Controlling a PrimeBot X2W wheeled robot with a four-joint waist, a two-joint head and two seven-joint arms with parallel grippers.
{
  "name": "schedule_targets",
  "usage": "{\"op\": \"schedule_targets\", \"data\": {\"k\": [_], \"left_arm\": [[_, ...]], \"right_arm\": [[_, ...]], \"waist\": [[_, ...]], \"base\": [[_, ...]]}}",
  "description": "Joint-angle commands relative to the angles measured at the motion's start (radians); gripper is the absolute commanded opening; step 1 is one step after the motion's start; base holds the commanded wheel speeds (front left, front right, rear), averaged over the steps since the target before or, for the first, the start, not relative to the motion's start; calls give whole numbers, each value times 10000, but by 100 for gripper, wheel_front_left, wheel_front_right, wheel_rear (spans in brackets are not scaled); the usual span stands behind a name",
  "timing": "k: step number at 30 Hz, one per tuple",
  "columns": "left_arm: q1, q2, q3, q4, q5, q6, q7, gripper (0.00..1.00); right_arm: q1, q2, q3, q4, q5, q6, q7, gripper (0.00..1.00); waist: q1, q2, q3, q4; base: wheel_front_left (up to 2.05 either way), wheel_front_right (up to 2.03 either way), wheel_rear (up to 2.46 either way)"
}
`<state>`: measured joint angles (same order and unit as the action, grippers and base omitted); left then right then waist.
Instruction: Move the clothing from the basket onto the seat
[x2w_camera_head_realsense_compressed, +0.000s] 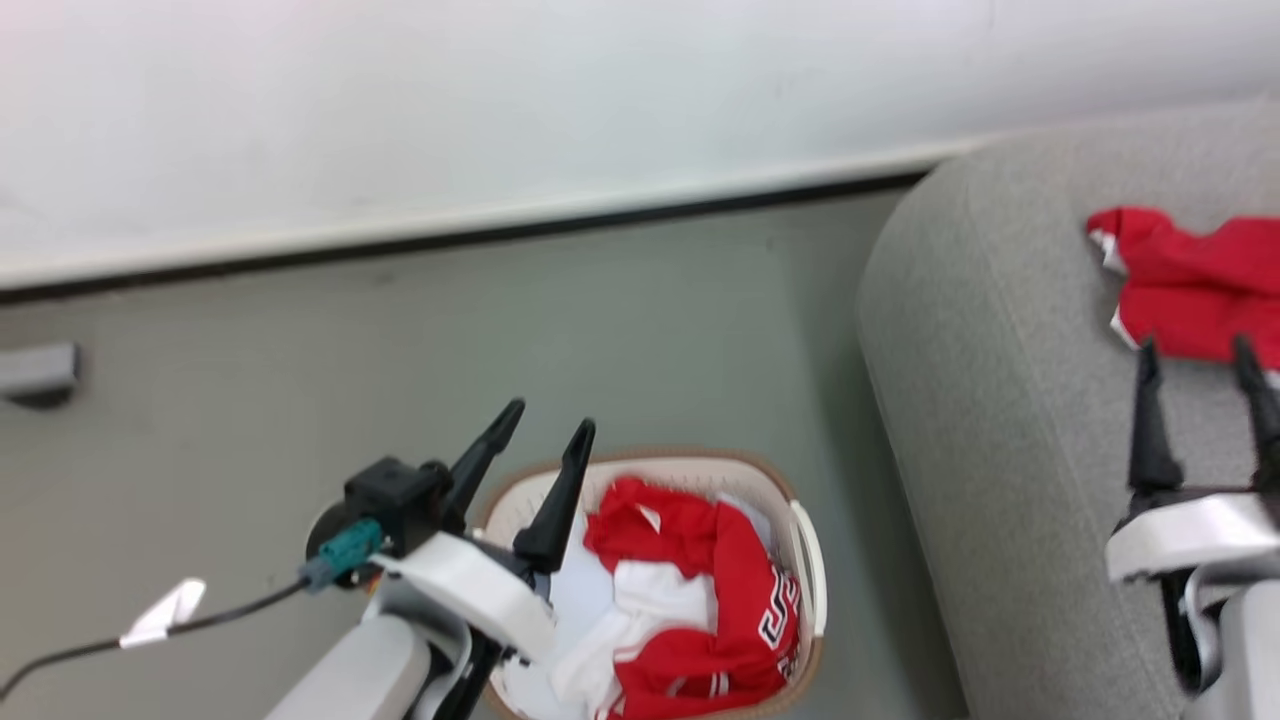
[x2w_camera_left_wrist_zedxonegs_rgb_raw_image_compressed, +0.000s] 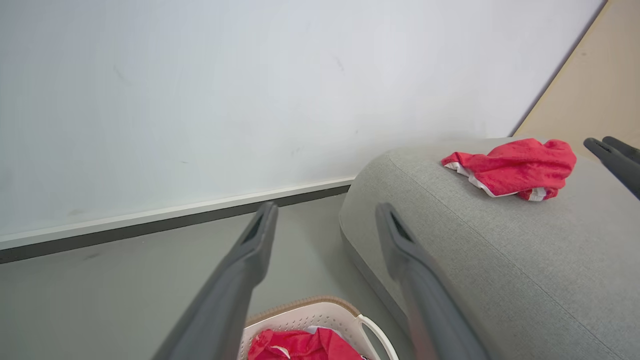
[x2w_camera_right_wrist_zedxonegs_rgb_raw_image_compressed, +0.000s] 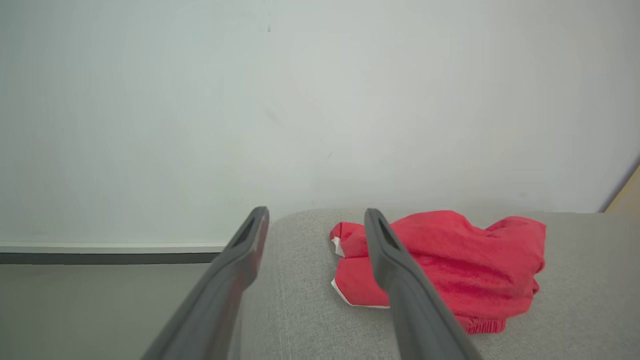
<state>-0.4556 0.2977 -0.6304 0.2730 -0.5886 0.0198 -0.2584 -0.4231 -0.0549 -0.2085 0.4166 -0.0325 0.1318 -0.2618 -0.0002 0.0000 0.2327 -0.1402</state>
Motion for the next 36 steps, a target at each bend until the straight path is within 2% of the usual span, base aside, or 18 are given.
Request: {"op": "schedule_targets", "data": {"k": [1, 7, 17, 25, 36], "left_arm": [[272, 4, 95, 69, -58, 61, -62, 100], [1193, -171, 915, -18, 424, 195, -55, 100], [2927, -687, 2755, -575, 1605, 56, -58, 100], [4133, -1304, 4130, -685, 2398, -386, -59, 100], [4422, -1932, 4972, -426, 3142, -1001, -60, 100]], "right_arm": [[275, -4, 130, -201, -17, -22, -32, 100], [1584, -11, 1108, -1327, 33, -22, -34, 100], [2939, 23, 1414, -1908, 280, -22, -38, 100], [3646, 39, 1518, -1893, 629, -22, -39, 100], [3829, 42, 1630, -1717, 979, -22, -39, 100]], "waist": [[2, 0, -663, 178], [2, 0, -1298, 496], [2, 0, -1841, 895], [2, 0, -2200, 1124], [2, 0, -2507, 1257]], "base": [[0, 0, 0], [0, 0, 0], [0, 0, 0], [0, 0, 0], [0, 0, 0]]}}
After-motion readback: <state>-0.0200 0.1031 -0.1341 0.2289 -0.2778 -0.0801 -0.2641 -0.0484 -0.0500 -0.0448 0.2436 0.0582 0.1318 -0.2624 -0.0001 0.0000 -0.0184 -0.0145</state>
